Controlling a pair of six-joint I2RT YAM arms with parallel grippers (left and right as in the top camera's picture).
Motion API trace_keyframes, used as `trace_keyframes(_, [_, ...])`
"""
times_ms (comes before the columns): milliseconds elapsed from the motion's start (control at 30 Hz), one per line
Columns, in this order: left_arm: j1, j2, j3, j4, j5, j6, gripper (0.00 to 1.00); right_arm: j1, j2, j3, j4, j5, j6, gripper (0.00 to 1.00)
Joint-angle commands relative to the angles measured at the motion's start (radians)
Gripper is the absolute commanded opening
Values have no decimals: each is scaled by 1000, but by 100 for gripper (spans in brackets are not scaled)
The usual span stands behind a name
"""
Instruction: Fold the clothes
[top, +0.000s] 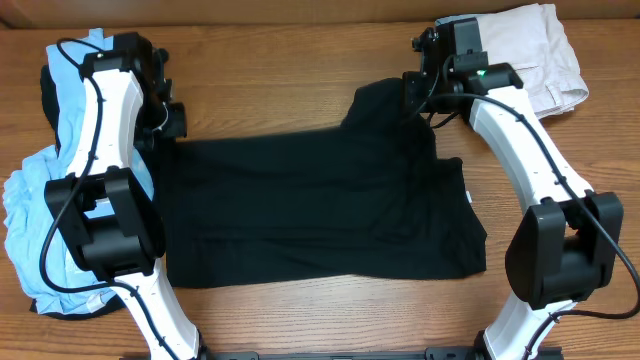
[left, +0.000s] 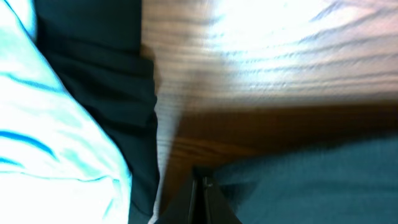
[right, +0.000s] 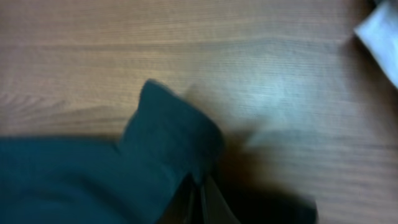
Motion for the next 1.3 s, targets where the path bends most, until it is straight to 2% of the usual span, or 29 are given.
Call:
trace_keyframes(0, [-12,0,32,-16,33,16,4,-10,-25,55,-71,-5,-14,4])
trace_keyframes(367, [-11,0,29,-223,35,-18,4,-21,-116,30,-541,55,-21,4])
trace_keyframes(500, [-10,0,13,-265,-25,-18,4,-24,-116,-73,-556,144,13,4])
trace_keyframes(867, [0,0,-137,-322,-31,-41,4,-105,-163,-383,-470,123,77,4])
trace_keyframes(1100, [-1,0,-335,-264,-38,-41,4,-171,-164,-412,-466,120,76,4])
trace_keyframes(1200, [-1,0,-382,-243,-109,-98,4,-177,-164,-412,-472,120,76,4])
trace_keyframes(1267, [-1,-1,-385,-246,-130,-116,4,-177,-164,-412,-482,121,75,10])
